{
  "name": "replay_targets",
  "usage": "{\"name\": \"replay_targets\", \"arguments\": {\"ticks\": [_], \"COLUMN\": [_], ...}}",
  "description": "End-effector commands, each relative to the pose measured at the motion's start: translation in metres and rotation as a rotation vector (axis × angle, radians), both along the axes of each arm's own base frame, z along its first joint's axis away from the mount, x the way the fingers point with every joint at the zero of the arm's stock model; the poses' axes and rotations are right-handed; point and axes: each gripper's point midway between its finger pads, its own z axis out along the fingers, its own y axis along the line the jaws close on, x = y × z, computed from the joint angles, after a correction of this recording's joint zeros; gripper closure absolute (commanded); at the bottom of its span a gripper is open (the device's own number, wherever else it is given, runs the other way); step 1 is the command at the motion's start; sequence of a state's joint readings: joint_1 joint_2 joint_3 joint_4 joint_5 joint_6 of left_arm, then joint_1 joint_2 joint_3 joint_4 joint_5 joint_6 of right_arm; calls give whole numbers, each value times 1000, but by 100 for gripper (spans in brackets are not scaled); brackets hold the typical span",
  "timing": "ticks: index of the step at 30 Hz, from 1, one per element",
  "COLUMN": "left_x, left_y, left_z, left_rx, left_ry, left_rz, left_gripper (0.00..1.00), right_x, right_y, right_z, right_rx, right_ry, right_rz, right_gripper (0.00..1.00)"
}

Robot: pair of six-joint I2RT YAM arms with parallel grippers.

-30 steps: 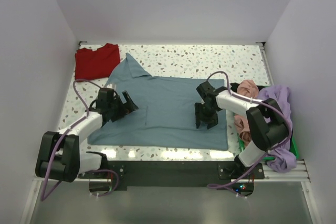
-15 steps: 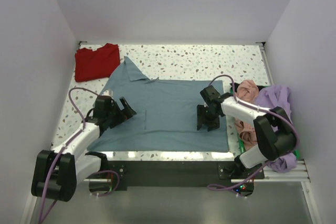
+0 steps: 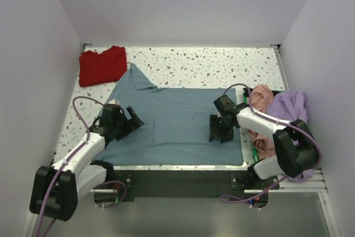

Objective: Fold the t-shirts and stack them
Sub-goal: Fold the tshirt

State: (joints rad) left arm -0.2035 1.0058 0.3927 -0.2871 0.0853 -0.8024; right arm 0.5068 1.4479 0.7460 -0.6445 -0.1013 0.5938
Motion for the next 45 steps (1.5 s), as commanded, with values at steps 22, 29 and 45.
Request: {"name": "replay_targets", "arguments": {"ticks": [22, 29, 45], "left_x": [-21, -3, 77], "left_y": [9, 7, -11], "left_z": [-1, 16, 90], "left_rx": [61, 67, 76], "left_ry": [121, 76, -121], "left_rz": [23, 8, -79], "left_gripper": [0, 0, 0], "right_x": [-41, -30, 108], "right_y": [-21, -17, -28], "right_z": [-6, 4, 88], "right_rx": [-88, -92, -211], "right_ry": [133, 112, -169], "right_rz": [-7, 4, 21], "right_gripper": [42, 41, 35]}}
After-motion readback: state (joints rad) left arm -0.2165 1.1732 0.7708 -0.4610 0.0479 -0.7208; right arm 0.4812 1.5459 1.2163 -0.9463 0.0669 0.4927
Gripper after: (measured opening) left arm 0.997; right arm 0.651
